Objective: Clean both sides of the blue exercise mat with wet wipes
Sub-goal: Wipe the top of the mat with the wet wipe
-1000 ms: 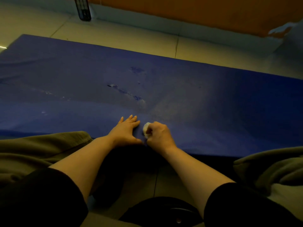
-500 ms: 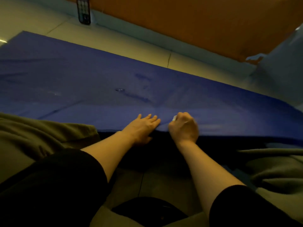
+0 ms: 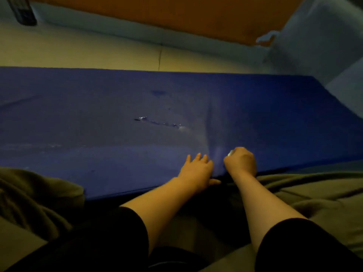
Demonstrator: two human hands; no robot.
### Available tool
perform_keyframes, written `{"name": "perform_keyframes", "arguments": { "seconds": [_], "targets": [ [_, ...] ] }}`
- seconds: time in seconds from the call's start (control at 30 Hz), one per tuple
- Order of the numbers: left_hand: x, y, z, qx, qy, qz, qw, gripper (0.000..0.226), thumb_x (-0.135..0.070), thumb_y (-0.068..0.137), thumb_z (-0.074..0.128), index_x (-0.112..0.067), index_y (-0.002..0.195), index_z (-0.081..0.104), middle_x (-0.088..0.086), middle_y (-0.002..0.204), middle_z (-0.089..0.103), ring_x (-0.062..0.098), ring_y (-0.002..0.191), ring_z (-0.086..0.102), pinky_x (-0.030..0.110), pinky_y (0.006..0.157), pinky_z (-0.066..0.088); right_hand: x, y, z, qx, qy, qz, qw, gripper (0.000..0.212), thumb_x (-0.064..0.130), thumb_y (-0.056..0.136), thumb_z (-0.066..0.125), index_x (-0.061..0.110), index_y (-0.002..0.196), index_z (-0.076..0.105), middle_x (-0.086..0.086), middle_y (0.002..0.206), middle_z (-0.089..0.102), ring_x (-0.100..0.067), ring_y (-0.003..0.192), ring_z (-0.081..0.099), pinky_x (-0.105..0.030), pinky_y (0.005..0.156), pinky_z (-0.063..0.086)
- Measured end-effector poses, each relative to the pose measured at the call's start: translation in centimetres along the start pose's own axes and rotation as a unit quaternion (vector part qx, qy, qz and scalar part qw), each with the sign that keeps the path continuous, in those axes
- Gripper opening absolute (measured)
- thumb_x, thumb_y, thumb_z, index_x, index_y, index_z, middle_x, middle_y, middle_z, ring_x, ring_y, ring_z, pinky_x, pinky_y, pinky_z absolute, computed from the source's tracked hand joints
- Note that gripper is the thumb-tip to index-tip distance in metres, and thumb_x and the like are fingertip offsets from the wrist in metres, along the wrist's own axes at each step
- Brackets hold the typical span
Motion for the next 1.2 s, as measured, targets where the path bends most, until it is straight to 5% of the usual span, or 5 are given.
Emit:
{"name": "perform_keyframes", "arguments": {
  "seconds": [0.27,0.5,0.73,0.97,1.2],
  "targets": [
    [6.2,-0.3,0.1,-0.009,-0.038,-0.045,0.998,0.064,-0.046,0.101,0.038,-0.016,0.154,0.018,0.003,0.162,0.009,0.019,0.149,0.005,0.047,0.119,0.000,-1.6,-0.7,1.4,0.023,-0.015,-0.008,1.000,0.021,0.011,0.081,0.051,0.006,0.096,0.064,-0.017,0.106,0.063,-0.037,0.096,0.059,-0.033,0.072,0.045],
    [5.9,-0.5,1.0,0.001,-0.046,-0.058,0.997,0.064,-0.041,0.101,0.041,-0.015,0.154,0.016,0.005,0.162,0.005,0.021,0.149,0.002,0.048,0.118,-0.002,2.4,-6.5,3.9,0.110,-0.046,-0.207,0.971,0.021,0.021,0.086,0.051,0.008,0.097,0.063,-0.015,0.108,0.061,-0.035,0.101,0.057,-0.033,0.079,0.045],
    [6.7,-1.0,0.5,-0.024,-0.074,-0.051,0.996,0.062,-0.042,0.101,0.042,-0.020,0.154,0.019,0.006,0.162,0.007,0.021,0.149,0.004,0.046,0.118,-0.003,-3.4,-0.7,0.6,0.001,-0.092,-0.018,0.996,0.016,0.015,0.081,0.052,0.009,0.090,0.064,-0.017,0.107,0.060,-0.037,0.094,0.059,-0.033,0.074,0.047],
    [9.3,-1.0,1.4,-0.063,-0.083,-0.174,0.979,0.058,-0.035,0.101,0.042,-0.019,0.153,0.021,0.005,0.162,0.006,0.022,0.149,0.002,0.058,0.116,0.000,4.8,-7.1,6.4,0.146,-0.026,-0.251,0.957,0.015,0.020,0.086,0.053,0.010,0.093,0.062,-0.014,0.106,0.058,-0.035,0.096,0.057,-0.034,0.079,0.045],
    [11.3,-1.9,1.7,-0.080,-0.090,-0.203,0.972,0.061,-0.040,0.101,0.040,-0.019,0.154,0.017,0.004,0.162,0.008,0.019,0.149,0.003,0.050,0.119,-0.005,2.2,-1.5,3.9,0.069,-0.032,-0.104,0.992,0.016,0.006,0.079,0.051,0.012,0.085,0.064,-0.012,0.103,0.051,-0.037,0.091,0.057,-0.028,0.072,0.040]
  ]
}}
Point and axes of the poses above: each hand's wrist, its own y-axis towards the middle knuckle, its own z-axis out of the palm, x = y × z, the point moved 2 cm from there along y, towards the middle knuckle
